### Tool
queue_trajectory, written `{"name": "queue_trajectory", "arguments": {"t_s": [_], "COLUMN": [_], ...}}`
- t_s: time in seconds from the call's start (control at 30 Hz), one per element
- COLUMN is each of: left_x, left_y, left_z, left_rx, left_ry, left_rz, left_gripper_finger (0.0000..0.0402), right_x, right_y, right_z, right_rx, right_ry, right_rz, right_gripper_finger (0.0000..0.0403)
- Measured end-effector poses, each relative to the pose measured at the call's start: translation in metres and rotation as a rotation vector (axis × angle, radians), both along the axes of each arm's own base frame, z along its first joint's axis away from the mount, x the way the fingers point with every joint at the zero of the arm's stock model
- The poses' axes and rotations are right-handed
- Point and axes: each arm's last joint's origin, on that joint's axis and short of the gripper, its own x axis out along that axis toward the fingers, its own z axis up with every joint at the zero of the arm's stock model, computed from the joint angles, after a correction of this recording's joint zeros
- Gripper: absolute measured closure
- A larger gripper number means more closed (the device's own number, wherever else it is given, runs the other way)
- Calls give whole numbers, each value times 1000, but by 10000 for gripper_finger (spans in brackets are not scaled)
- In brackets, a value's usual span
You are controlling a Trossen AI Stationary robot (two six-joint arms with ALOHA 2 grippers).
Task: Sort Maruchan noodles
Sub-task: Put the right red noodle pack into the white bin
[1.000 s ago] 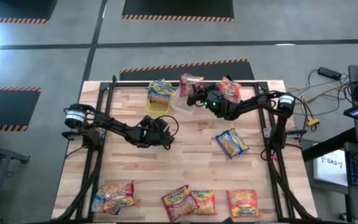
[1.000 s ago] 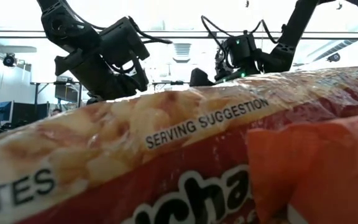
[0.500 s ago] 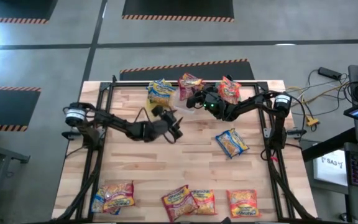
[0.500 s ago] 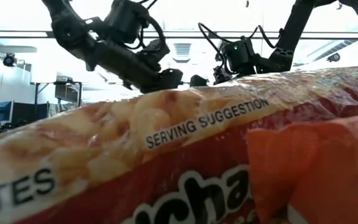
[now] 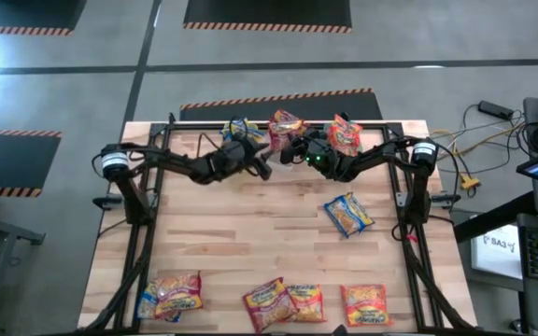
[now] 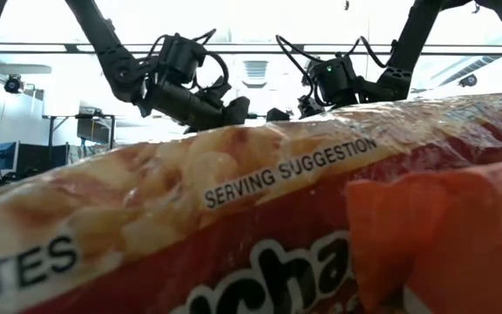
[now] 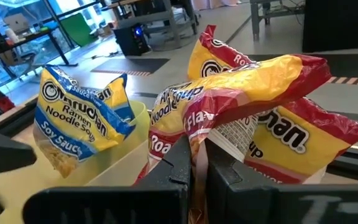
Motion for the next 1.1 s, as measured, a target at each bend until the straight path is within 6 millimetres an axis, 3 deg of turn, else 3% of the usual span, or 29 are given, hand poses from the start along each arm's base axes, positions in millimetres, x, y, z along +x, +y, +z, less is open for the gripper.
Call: {"name": "queue_trajectory", "arguments": {"t_s": [0.17,0.4,0.63,0.93,1.1], "left_x": [6,26,37,40,37], "left_y": [11,21,34,43,47], "left_z": [-13,-16,-31,-40,-42], "left_rx": [-28,-11,-39,-50,-61], "left_ry": [18,21,52,65,85], "left_rz": [22,4,-2,10,19], "left_gripper_finger": [323,342,358,362,362], "right_x": [3,3,3,-2,-5], "right_y": [0,-7,-8,-16,-22], "right_z": [2,5,5,-2,-2], "right_rx": [17,13,14,63,93], "right_ry": [-12,-22,-17,41,30], "right_rz": [60,46,43,112,205], "right_gripper_finger": [394,394,394,390,355]}}
